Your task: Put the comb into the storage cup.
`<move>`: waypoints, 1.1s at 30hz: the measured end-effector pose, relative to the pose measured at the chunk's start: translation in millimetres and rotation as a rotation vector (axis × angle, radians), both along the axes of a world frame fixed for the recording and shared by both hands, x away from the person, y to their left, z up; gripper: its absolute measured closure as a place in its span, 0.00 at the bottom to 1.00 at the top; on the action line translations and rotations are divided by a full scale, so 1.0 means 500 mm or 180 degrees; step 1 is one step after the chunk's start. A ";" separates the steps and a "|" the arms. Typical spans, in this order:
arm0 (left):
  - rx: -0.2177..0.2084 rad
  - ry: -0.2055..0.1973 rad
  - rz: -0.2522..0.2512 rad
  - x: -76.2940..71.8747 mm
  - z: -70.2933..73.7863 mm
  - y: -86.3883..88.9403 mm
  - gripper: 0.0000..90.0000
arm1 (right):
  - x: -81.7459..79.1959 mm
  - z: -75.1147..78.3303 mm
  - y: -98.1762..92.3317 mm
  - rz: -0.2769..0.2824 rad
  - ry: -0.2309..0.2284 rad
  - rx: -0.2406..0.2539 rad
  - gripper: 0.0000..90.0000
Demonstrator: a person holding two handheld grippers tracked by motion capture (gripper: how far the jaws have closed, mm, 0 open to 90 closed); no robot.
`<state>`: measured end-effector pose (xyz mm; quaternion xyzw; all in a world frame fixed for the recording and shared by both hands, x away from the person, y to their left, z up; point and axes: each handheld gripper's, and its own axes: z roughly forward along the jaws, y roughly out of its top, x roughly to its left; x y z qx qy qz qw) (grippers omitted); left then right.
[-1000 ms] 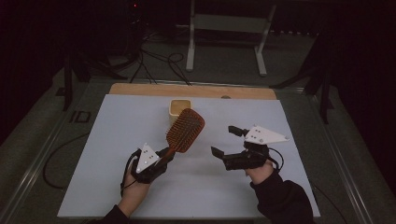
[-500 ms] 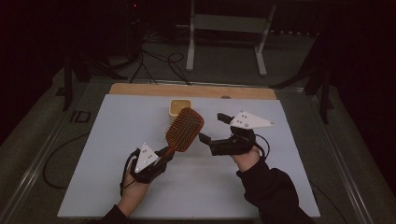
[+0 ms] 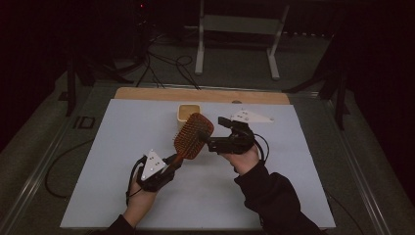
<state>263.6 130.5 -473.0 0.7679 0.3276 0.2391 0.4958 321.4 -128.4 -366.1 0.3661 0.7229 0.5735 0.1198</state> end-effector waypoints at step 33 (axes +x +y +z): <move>-0.0032 -0.0029 -0.0065 0.001 -0.001 -0.004 0.81 | 0.039 -0.083 0.056 0.0231 0.1006 0.0576 0.44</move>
